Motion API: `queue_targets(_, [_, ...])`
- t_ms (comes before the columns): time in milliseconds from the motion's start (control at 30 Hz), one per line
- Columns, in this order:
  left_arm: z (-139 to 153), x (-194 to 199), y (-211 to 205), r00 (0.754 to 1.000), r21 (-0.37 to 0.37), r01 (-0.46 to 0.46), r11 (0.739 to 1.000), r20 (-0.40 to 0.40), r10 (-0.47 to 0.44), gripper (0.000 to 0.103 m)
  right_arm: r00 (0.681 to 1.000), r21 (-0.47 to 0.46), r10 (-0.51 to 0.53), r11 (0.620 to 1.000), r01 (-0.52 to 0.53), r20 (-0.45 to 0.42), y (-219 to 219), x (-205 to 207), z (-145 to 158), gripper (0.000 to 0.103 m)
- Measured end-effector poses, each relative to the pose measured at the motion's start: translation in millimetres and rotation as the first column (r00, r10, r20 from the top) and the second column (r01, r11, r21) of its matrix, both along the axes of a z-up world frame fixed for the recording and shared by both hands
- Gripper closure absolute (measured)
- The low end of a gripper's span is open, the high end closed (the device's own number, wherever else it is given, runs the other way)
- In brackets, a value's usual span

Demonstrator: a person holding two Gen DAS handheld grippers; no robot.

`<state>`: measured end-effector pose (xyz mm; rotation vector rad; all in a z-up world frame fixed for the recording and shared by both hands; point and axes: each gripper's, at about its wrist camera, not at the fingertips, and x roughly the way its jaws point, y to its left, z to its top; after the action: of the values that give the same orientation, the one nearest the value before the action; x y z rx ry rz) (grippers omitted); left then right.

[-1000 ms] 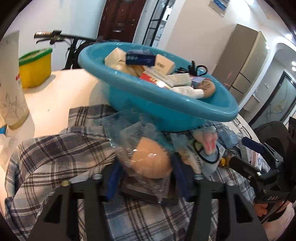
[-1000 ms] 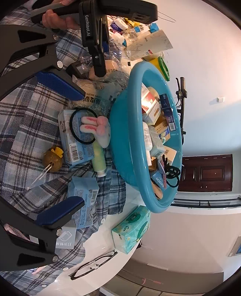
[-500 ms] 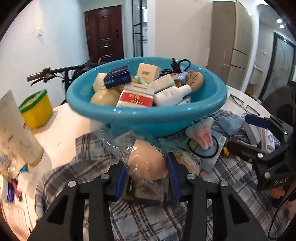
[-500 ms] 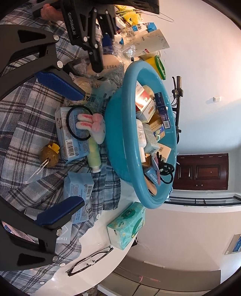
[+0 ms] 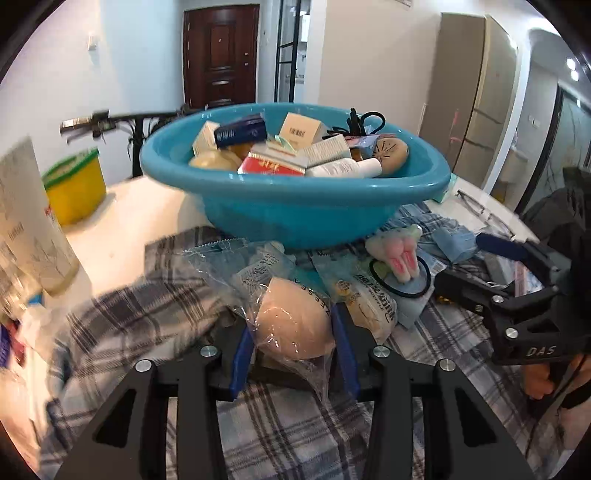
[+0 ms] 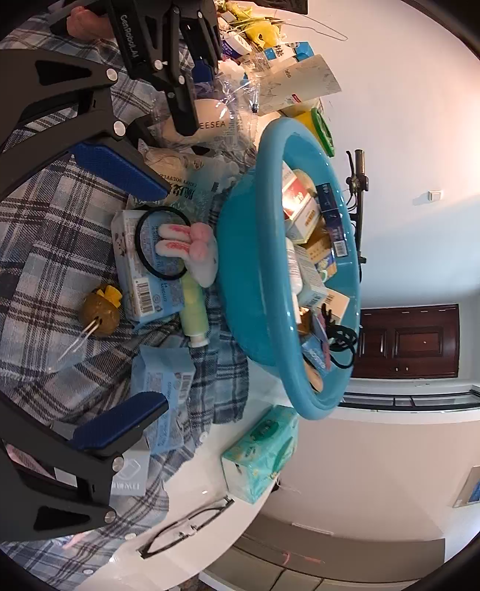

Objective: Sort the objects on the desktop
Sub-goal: 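Close the left tool on the bagged sponge while the right tool grasps the blue soap box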

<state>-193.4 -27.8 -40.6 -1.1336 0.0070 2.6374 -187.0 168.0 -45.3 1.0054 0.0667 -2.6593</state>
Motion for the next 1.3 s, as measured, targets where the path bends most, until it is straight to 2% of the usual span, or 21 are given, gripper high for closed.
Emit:
queue_targets(67, [-4,1,-4,1.000,0.027,-0.014,1.000,-0.003,0.014,0.060,1.000,0.002,-0.004,1.000,0.004,0.004,0,-1,-2,0.000])
queue_targets(167, [-5,5,-1,0.999,0.000,0.009,1.000,-0.041,-0.009,0.060,1.000,0.001,-0.004,1.000,0.004,0.020,1,-3,-5,0.000])
queue_targets(267, [-5,10,1,0.998,-0.017,-0.011,1.000,-0.063,0.010,0.059,0.999,-0.004,-0.003,1.000,0.003,0.037,1,-5,-8,0.000])
queue_targets(433, [-5,14,8,0.995,-0.063,-0.021,0.998,-0.094,0.015,0.059,0.998,-0.014,0.037,0.999,-0.037,0.058,-2,-7,-11,0.008])
queue_targets(633, [-4,11,1,0.998,0.001,-0.029,1.000,-0.062,0.029,0.059,0.988,-0.018,0.105,0.994,-0.104,0.113,-11,-12,-18,0.008])
queue_targets(733, [-3,13,2,0.997,-0.001,-0.033,0.999,-0.068,0.032,0.059,0.977,-0.012,0.140,0.990,-0.140,0.160,-17,-19,-25,0.009])
queue_targets(767, [-3,15,3,0.997,-0.005,-0.038,0.999,-0.073,0.038,0.059,0.975,-0.008,0.143,0.990,-0.143,0.171,-18,-20,-26,0.012])
queue_targets(1033, [2,22,8,0.993,-0.024,-0.034,0.999,-0.115,0.031,0.059,0.979,-0.044,0.127,0.992,-0.121,0.162,-9,-21,-26,0.029])
queue_targets(1300, [3,21,4,0.993,-0.010,-0.052,0.999,-0.109,0.050,0.059,0.981,-0.011,0.127,0.992,-0.127,0.149,-10,1,-12,0.032])
